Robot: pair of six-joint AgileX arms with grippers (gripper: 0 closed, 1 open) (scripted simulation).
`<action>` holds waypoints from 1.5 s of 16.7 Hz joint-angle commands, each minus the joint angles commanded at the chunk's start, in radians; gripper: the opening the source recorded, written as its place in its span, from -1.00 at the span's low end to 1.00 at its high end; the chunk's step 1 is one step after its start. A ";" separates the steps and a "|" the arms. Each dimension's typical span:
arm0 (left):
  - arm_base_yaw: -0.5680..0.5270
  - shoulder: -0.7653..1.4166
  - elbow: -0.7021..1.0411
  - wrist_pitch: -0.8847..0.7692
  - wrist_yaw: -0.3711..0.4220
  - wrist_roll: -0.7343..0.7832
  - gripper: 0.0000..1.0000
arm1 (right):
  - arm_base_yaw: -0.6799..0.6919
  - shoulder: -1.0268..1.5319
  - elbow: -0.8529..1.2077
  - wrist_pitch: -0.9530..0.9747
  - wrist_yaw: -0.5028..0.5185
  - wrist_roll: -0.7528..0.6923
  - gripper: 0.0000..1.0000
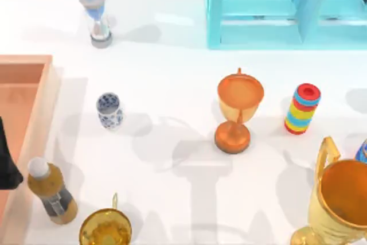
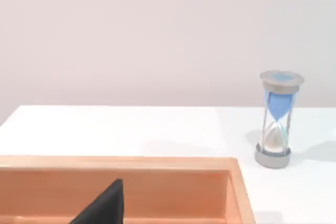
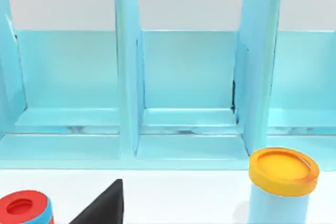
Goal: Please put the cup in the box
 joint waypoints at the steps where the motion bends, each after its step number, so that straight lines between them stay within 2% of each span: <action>1: 0.000 0.000 0.000 0.000 0.000 0.000 1.00 | 0.000 0.000 0.000 0.000 0.000 0.000 1.00; 5: -0.012 0.060 0.053 -0.038 0.001 -0.010 1.00 | 0.000 0.000 0.000 0.000 0.000 0.000 1.00; 10: -0.068 0.338 0.304 -0.217 0.004 -0.058 1.00 | 0.000 0.000 0.000 0.000 0.000 0.000 1.00; 25: -0.329 1.699 1.555 -1.101 0.002 -0.308 1.00 | 0.000 0.000 0.000 0.000 0.000 0.000 1.00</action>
